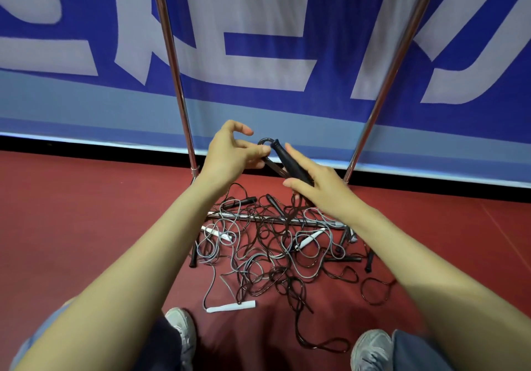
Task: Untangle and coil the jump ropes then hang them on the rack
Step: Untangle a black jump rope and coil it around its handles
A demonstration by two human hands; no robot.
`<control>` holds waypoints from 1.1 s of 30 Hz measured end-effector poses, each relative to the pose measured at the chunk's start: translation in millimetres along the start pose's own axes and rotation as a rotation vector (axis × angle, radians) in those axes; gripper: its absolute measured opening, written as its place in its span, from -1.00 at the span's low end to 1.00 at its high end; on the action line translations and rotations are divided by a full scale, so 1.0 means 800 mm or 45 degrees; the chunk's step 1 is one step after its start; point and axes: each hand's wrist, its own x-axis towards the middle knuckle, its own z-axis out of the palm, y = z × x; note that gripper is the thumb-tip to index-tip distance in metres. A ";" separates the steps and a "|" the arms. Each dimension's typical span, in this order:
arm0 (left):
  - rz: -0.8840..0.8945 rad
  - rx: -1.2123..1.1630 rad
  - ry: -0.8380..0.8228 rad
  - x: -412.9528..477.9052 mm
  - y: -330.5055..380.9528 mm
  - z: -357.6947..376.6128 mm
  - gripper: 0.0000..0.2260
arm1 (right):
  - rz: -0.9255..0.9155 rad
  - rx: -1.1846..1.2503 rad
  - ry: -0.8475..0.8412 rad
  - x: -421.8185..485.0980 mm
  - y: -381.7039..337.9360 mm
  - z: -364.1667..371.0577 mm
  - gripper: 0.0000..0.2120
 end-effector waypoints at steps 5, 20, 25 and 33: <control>-0.039 -0.021 -0.038 0.004 -0.005 -0.004 -0.66 | -0.013 -0.122 -0.118 -0.003 0.007 0.003 -0.30; -0.219 -0.561 -0.143 -0.008 -0.005 0.040 -0.62 | 0.041 0.357 0.006 -0.003 0.017 0.003 -0.32; -0.199 -0.500 -0.247 -0.011 -0.010 0.045 -0.67 | 0.027 0.583 -0.008 -0.003 0.007 -0.006 -0.51; -0.137 -0.527 -0.232 -0.011 -0.010 0.049 -0.78 | 0.063 0.601 -0.138 0.000 -0.001 0.005 -0.32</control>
